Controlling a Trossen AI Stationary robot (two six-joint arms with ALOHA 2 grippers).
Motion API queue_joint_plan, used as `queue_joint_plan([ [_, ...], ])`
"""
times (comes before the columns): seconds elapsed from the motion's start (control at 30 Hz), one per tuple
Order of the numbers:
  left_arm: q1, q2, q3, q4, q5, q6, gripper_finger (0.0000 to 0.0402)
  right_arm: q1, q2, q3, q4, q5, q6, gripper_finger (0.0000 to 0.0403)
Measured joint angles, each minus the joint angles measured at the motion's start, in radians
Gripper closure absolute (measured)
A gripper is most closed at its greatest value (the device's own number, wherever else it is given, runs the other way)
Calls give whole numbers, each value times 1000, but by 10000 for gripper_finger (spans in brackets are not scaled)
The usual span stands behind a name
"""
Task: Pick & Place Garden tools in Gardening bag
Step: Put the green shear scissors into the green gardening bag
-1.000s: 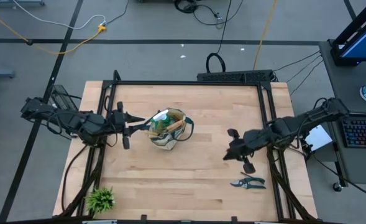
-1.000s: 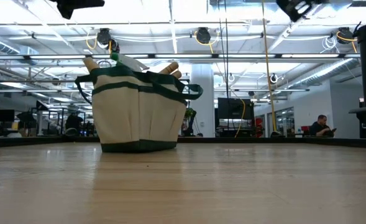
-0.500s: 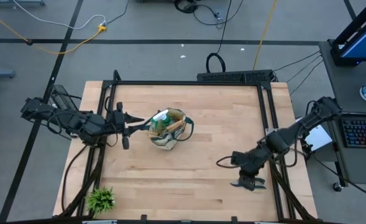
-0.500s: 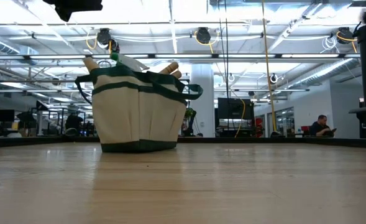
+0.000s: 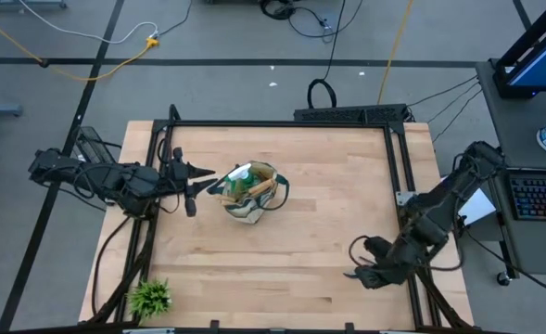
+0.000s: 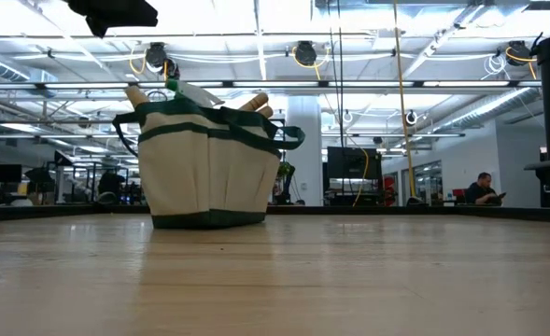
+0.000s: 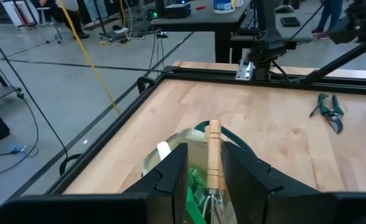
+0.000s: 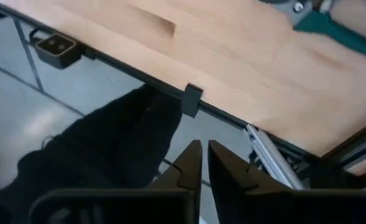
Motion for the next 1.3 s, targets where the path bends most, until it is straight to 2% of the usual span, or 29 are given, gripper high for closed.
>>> queue_joint_plan([
  [0.2, 6, 0, 0, -5, 0, 17, 300, 87, 3, 0, -1, 22, 164, 360],
  [0.43, 6, 0, 0, -4, 1, -2, 300, 88, 15, 0, -12, 22, 161, 323],
  [0.67, 6, 1, 0, -22, 1, 0, 300, 89, 15, 0, -197, 20, 127, 293],
  [0.77, 6, 1, 0, -22, 2, 0, 300, 88, 15, -1, -242, 21, 47, 284],
  [0.97, 6, 1, 0, -27, 10, -6, 300, 88, 21, -1, -233, 23, -250, 278],
  [1.3, 6, 1, 0, -27, 28, -13, 300, 88, 137, -2, -207, 18, -605, 283],
])
